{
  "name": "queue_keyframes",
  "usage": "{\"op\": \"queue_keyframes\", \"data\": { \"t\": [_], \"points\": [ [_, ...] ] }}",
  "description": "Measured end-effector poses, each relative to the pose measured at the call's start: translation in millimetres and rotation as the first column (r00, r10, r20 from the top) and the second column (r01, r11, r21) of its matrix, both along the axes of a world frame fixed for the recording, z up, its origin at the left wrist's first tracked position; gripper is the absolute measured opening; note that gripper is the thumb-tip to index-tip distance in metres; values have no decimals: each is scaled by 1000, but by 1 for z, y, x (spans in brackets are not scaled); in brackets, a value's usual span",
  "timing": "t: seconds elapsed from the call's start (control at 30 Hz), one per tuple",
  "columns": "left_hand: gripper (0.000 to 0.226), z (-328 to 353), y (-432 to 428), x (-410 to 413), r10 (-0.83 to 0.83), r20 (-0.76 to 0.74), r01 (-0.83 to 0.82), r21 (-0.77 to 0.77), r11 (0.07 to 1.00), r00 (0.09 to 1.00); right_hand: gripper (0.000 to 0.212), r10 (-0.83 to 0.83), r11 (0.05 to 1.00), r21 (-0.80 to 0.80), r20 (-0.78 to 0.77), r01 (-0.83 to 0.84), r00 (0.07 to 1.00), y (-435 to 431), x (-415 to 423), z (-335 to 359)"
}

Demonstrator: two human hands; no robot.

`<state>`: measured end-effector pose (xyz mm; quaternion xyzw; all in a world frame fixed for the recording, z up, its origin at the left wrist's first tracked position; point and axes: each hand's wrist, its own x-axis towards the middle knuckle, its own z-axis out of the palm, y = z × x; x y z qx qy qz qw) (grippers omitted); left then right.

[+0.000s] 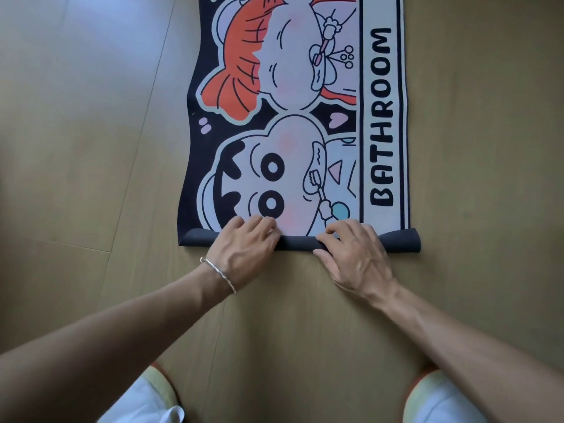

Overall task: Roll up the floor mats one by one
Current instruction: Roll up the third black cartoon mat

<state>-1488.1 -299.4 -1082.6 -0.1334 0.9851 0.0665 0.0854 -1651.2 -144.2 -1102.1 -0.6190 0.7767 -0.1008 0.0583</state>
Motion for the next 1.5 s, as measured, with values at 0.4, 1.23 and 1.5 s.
{"op": "queue_keyframes", "data": {
  "t": [0.4,1.23,1.5],
  "points": [
    [69,-25,50,17,224,138,-230,24,973,965,52,-143,980,152,65,132,988,15,32,-8],
    [67,-33,-7,-43,344,48,-344,-20,939,938,73,-344,904,285,46,317,938,-64,-19,-9],
    [66,-30,-39,-77,377,33,-375,-48,926,926,69,-354,907,262,54,329,934,-97,-48,-3]
  ]
}}
